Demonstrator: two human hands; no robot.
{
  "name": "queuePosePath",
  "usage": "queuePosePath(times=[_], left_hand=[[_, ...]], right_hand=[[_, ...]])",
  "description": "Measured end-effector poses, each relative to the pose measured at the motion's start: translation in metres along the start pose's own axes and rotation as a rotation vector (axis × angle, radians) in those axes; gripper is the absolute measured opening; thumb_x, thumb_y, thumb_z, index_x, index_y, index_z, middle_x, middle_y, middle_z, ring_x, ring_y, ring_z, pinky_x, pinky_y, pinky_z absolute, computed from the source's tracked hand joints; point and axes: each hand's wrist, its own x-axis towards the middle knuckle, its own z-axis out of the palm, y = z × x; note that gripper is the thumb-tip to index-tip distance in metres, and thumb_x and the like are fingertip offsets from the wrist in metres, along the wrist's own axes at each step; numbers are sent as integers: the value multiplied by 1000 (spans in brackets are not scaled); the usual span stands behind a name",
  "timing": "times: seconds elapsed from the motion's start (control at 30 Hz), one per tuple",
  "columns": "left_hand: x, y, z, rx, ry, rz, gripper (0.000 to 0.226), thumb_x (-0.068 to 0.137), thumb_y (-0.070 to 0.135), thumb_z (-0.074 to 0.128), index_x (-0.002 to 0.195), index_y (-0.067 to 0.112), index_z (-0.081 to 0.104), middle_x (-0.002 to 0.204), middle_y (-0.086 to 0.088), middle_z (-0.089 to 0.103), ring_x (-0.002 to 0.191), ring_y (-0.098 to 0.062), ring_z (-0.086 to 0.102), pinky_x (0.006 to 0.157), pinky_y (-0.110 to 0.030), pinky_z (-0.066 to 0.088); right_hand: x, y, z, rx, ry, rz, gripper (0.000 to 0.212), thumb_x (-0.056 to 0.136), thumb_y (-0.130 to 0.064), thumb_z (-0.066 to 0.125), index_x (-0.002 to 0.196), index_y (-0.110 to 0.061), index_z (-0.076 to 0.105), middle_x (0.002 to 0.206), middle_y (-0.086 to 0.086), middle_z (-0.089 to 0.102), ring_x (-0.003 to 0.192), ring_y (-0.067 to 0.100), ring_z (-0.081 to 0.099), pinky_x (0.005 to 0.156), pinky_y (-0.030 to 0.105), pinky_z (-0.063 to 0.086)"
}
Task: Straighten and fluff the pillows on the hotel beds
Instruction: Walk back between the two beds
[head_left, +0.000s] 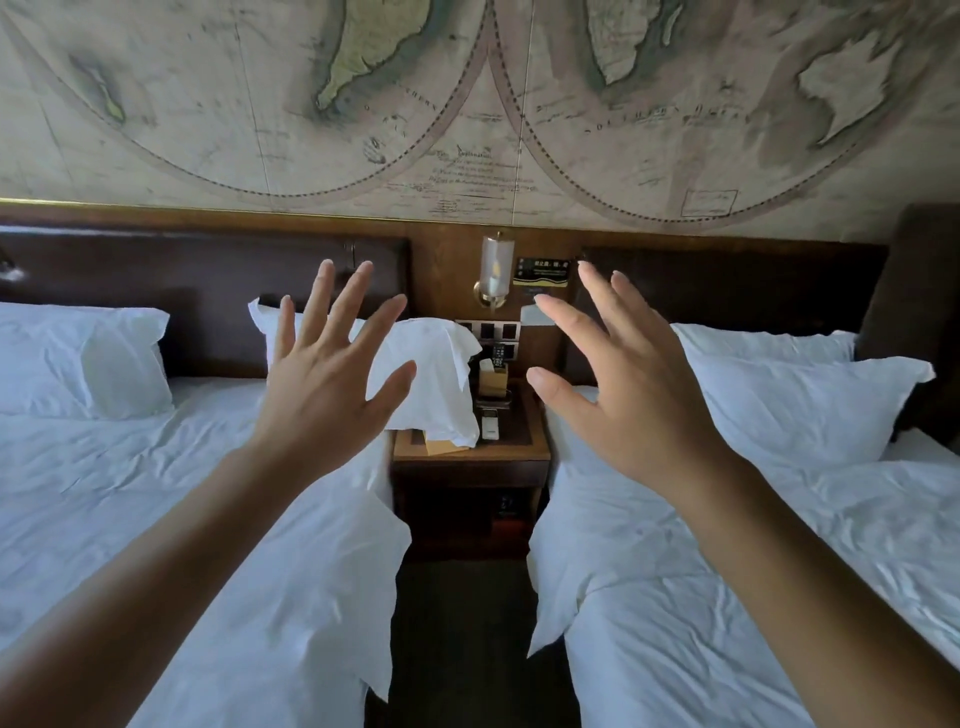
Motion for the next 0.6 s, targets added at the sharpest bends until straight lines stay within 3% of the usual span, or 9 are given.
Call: queuePosePath(times=[0.27, 0.6], left_hand=[[74, -51, 52, -64, -13, 32, 67, 97, 61, 35, 156, 27, 38, 173, -2, 10, 160, -29, -4, 126, -62, 7], [162, -42, 139, -83, 1, 44, 66, 97, 60, 36, 154, 28, 40, 172, -2, 13, 160, -31, 0, 124, -64, 10]], right_hand=[[59, 16, 45, -38, 10, 46, 62, 96, -59, 45, 153, -33, 42, 169, 6, 23, 157, 32, 17, 117, 64, 28], [113, 109, 87, -44, 21, 70, 63, 97, -59, 44, 153, -32, 44, 169, 4, 23, 157, 30, 16, 119, 61, 27]])
